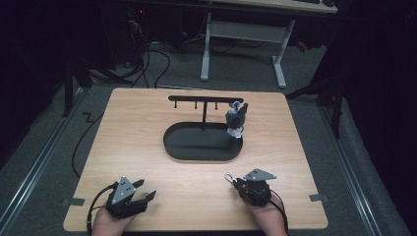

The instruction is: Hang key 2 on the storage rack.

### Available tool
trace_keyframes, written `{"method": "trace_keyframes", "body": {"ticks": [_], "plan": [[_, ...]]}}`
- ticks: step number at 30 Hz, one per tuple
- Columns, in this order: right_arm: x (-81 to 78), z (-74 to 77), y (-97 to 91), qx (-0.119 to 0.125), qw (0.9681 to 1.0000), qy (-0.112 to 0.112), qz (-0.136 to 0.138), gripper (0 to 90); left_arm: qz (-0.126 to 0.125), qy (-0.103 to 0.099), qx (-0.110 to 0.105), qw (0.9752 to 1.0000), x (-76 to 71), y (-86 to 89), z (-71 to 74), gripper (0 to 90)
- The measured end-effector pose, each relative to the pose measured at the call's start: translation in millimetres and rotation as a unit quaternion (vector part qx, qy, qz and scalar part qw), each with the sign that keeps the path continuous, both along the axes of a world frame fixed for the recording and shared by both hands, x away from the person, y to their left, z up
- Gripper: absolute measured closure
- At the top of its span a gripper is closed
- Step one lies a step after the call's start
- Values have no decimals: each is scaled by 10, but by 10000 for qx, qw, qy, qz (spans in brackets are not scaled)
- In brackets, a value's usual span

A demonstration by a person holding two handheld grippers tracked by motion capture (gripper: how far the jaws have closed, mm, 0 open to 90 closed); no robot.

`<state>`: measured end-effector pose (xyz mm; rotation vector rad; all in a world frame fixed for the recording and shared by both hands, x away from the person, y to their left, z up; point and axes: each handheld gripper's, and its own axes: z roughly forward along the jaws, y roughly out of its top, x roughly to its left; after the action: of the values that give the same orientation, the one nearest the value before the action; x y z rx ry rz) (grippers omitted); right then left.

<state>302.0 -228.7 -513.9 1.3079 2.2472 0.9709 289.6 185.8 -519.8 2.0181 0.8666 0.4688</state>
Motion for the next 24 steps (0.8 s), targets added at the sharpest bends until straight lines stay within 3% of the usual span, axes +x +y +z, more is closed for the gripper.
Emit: {"method": "trace_keyframes", "body": {"ticks": [7,12,16,19,24], "plan": [[67,1,-214,101,9994,14,-319,800,-15,8,10,10000,8,-8,-2,404],[98,-25,-292,181,9994,128,-282,770,-8,1,14,10000,5,-1,0,404],[132,-26,-324,308,9992,169,-207,642,22,9,-1,10000,8,7,-4,404],[199,-58,-302,453,9983,352,-44,520,20,18,34,10000,-2,8,-8,404],[280,-83,-204,426,9984,378,55,447,96,27,59,9999,-39,43,-21,404]]}}
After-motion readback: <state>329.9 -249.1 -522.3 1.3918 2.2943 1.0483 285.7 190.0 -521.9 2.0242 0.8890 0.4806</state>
